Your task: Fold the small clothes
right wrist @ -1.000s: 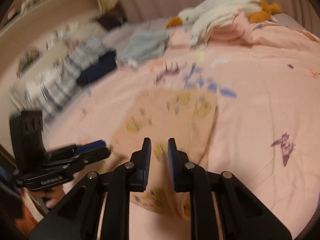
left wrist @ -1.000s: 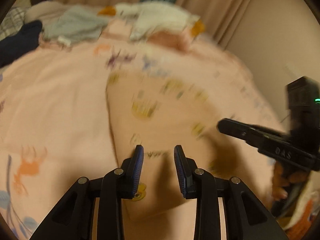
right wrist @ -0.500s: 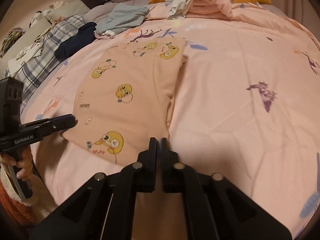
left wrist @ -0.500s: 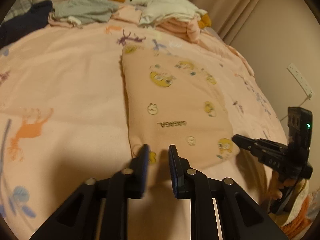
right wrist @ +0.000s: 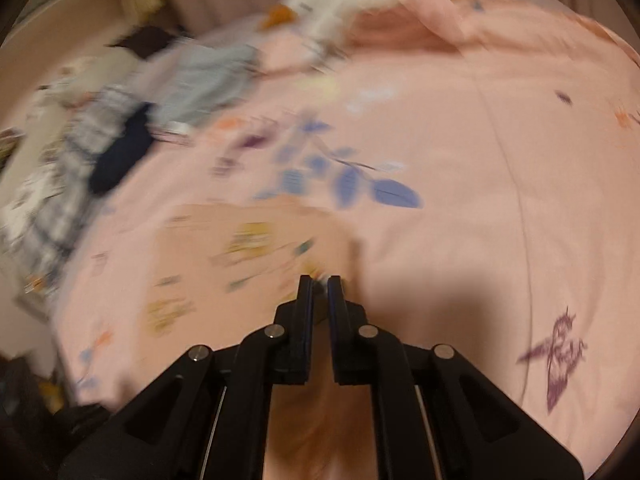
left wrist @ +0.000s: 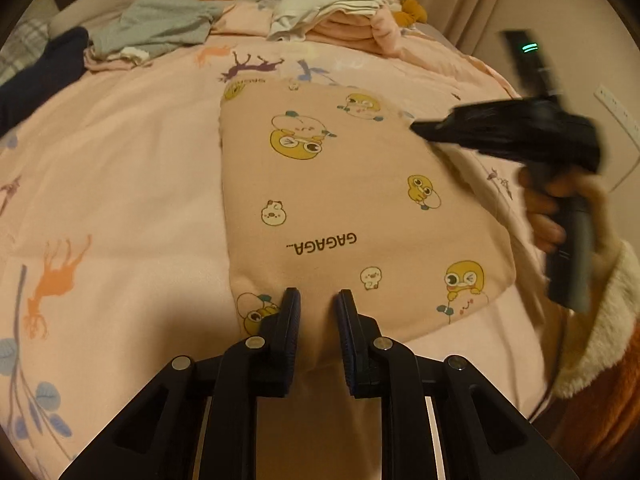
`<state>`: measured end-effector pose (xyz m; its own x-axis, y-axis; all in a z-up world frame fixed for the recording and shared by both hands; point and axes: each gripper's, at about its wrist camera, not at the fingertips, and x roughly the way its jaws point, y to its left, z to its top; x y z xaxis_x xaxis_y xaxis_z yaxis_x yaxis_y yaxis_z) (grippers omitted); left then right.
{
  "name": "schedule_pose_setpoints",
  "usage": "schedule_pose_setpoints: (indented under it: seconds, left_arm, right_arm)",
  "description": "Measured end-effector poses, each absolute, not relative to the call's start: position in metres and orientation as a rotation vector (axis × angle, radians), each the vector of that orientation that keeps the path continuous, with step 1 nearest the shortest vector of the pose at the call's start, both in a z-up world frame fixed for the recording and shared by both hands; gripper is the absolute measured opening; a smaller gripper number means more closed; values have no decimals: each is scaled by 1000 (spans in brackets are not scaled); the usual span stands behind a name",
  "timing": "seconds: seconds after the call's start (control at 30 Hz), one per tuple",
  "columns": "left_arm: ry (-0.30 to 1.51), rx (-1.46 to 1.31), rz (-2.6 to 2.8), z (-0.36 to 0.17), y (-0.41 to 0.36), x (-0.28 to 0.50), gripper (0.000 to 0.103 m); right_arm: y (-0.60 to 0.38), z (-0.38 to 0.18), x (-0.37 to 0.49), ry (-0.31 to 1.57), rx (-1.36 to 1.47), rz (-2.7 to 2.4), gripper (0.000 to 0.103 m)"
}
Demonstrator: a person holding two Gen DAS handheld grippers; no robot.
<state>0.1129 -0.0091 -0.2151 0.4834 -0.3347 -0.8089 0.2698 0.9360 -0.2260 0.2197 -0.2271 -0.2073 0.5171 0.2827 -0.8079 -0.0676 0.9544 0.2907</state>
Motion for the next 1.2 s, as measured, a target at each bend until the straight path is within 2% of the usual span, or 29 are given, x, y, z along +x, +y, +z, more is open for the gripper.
schedule_pose_setpoints:
  seconds: [0.03, 0.07, 0.13, 0.3, 0.43, 0.53, 0.63, 0.83, 0.93, 1.03, 1.2]
  left_arm:
    - [1000, -76, -372, -216, -8, 113, 19]
    - [1001, -82, -377, -218, -6, 113, 19]
    - [1007, -97, -389, -219, -3, 115, 19]
    - [1015, -121, -406, -218, 0, 120, 19]
    - [997, -143, -379, -207, 3, 111, 19]
    - [966, -89, -300, -197, 5, 103, 19]
    - [915, -70, -222, -193, 13, 97, 19]
    - [999, -129, -215, -223, 25, 112, 20]
    - [992, -91, -207, -218, 20, 105, 20]
    - [982, -49, -205, -219, 18, 101, 20]
    - [972, -14, -209, -205, 19, 97, 20]
  right_arm:
    - [-230, -216, 224, 1017, 218, 181, 11]
    - [-234, -223, 226, 1020, 199, 143, 3]
    - [-242, -229, 223, 1009, 216, 149, 2]
    - [-245, -222, 217, 1027, 238, 150, 7]
    - [-238, -209, 208, 1031, 225, 141, 20]
    - [-233, -188, 189, 981, 197, 160, 21]
    - [-225, -178, 156, 944, 160, 230, 29]
    - [-206, -216, 94, 1044, 135, 403, 28]
    - [-209, -225, 78, 983, 143, 402, 27]
    - [-217, -224, 71, 1006, 184, 385, 27]
    - [-216, -214, 61, 1026, 147, 318, 35]
